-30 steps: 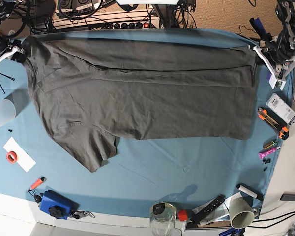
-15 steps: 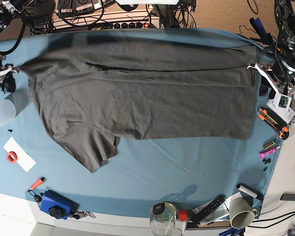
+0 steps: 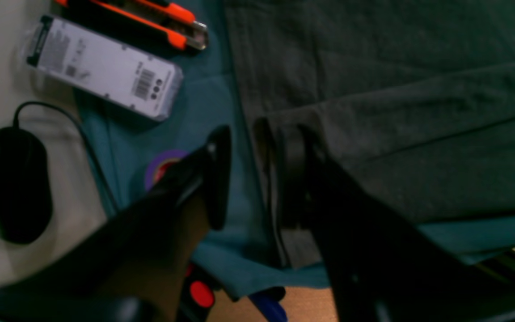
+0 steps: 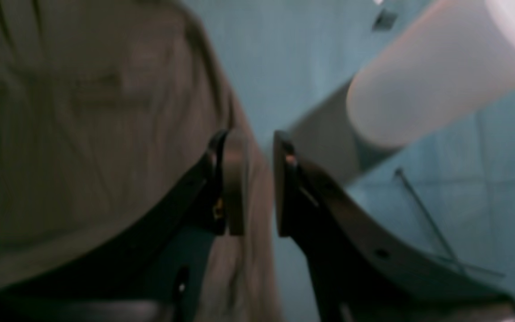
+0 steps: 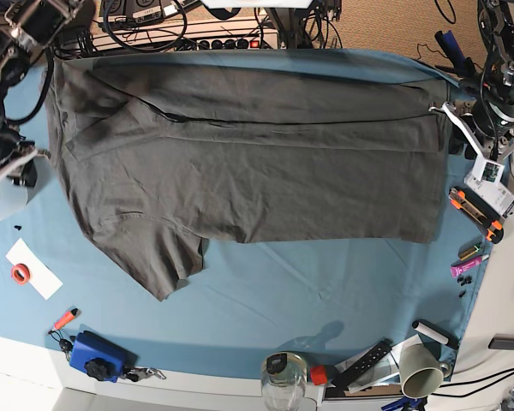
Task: Fold the T-shirt properly
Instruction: 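Release with the right gripper and move it to the sleeve corner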
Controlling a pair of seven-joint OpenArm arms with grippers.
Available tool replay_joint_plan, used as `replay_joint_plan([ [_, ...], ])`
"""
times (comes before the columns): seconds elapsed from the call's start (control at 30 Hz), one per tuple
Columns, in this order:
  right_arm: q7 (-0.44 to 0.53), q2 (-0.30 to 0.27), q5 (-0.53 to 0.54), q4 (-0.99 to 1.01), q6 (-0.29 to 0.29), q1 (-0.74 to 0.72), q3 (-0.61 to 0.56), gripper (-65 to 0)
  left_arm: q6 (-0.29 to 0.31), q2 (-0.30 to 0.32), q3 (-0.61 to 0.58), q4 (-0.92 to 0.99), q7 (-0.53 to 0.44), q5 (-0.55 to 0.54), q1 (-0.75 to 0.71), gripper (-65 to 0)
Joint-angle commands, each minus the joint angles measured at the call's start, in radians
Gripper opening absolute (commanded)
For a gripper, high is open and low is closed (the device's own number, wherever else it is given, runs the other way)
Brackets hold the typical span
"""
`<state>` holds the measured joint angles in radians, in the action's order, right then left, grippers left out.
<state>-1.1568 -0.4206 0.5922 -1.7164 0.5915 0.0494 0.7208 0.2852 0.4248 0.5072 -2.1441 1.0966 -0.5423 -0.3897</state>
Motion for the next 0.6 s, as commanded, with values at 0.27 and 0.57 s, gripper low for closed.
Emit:
replay_joint_plan([
  [0.27, 0.118, -0.029, -0.142, 0.205, -0.008, -0.271, -0.166, -43.4, -0.003, 0.015, 0.008, -0.015, -0.020, 0.000, 0.000, -46.5],
  [0.57, 0.204, -0.027, -0.221, 0.491, -0.051, -0.522, -0.407, -34.0, -0.003, -0.024, 0.008, -0.015, -0.023, 0.007, -0.012, -46.5],
])
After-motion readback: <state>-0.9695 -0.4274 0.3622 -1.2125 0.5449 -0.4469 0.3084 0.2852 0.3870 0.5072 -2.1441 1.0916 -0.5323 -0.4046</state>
